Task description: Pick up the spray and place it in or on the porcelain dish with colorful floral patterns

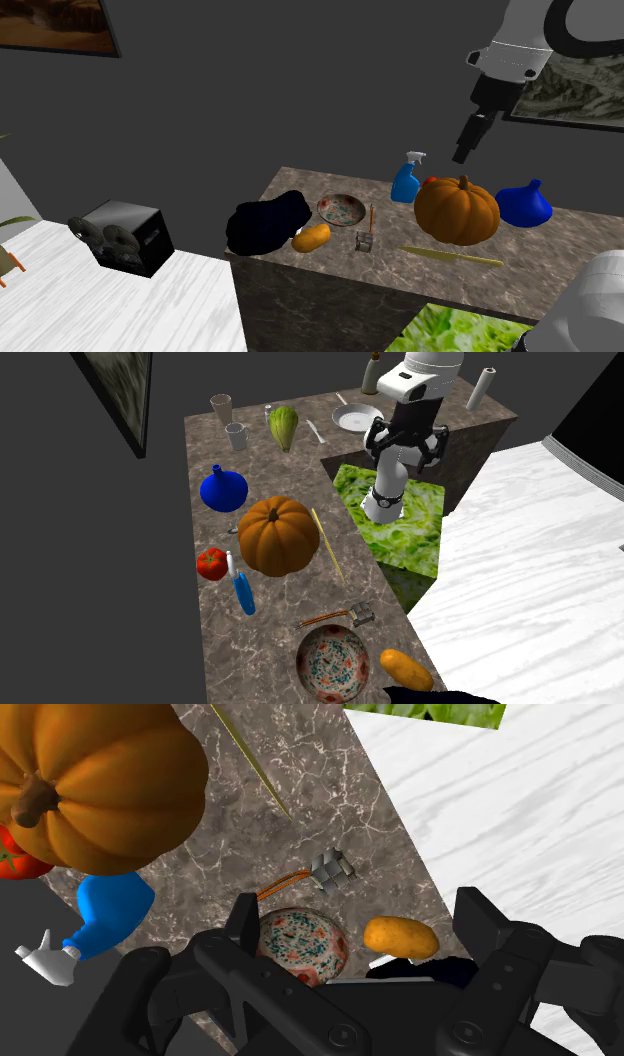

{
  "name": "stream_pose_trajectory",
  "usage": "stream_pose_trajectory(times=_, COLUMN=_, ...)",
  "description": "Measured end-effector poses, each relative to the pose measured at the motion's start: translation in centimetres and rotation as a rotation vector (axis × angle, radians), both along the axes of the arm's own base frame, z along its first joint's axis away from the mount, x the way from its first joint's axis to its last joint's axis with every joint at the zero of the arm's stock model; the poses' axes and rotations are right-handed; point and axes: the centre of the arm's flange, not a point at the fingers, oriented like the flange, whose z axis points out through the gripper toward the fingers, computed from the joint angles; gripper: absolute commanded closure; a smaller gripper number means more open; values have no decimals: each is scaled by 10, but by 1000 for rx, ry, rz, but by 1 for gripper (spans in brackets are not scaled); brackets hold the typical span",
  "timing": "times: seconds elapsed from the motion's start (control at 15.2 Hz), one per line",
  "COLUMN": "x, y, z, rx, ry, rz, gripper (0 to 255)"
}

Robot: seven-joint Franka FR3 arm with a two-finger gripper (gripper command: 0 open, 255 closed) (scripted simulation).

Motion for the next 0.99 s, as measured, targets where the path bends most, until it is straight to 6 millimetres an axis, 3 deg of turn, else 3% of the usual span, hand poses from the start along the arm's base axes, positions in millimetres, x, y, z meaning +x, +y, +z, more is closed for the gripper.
stream_pose_trajectory(times=0.2, x=3, y=-14, z=-10, rx=6, ry=-10, rz=15, gripper=0)
stream_pose_trajectory(times=0.99, x=25, y=-147, z=-98, rx=61, ry=-113, rz=173, gripper=0)
